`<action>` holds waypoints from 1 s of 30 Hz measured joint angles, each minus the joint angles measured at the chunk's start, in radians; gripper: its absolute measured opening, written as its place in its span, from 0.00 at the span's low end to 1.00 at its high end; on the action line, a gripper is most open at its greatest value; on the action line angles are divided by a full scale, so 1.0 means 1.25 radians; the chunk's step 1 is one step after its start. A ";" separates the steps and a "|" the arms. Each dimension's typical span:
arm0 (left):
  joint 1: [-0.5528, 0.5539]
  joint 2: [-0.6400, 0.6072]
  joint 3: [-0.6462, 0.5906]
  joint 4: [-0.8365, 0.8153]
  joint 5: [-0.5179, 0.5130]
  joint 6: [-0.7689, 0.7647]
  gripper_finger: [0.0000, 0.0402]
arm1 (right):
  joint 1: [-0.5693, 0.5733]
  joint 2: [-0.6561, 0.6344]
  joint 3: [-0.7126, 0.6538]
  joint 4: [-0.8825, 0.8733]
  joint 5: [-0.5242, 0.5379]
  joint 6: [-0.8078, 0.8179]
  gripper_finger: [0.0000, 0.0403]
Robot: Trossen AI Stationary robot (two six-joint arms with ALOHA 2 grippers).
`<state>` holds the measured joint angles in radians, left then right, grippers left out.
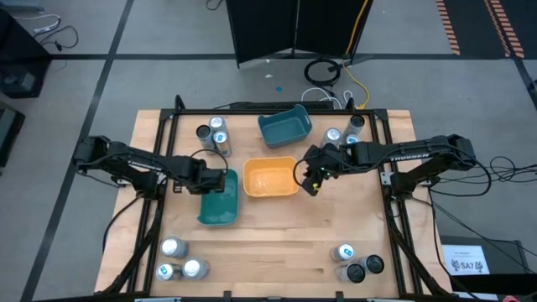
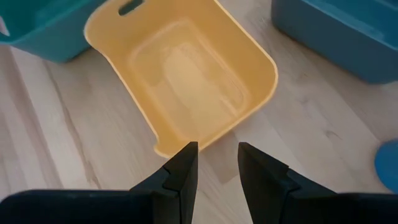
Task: Sort soda cans
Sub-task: Adjust the light green bin beside the yellow bin, then adjust the yellow bin with the light green bin
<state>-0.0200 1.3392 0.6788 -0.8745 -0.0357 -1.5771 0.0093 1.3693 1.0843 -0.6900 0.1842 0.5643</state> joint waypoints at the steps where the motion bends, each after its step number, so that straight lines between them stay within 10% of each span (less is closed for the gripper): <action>1: 0.000 0.000 0.000 0.000 0.000 0.009 0.03 | 0.000 0.000 0.000 0.010 -0.001 0.000 0.27; 30: 0.000 -0.101 -0.002 -0.020 0.069 0.054 0.28 | 0.004 0.000 0.000 0.070 0.000 0.033 0.27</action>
<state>-0.0204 1.2130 0.6765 -0.9000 0.0509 -1.5101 0.0144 1.3692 1.0843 -0.6029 0.1845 0.6057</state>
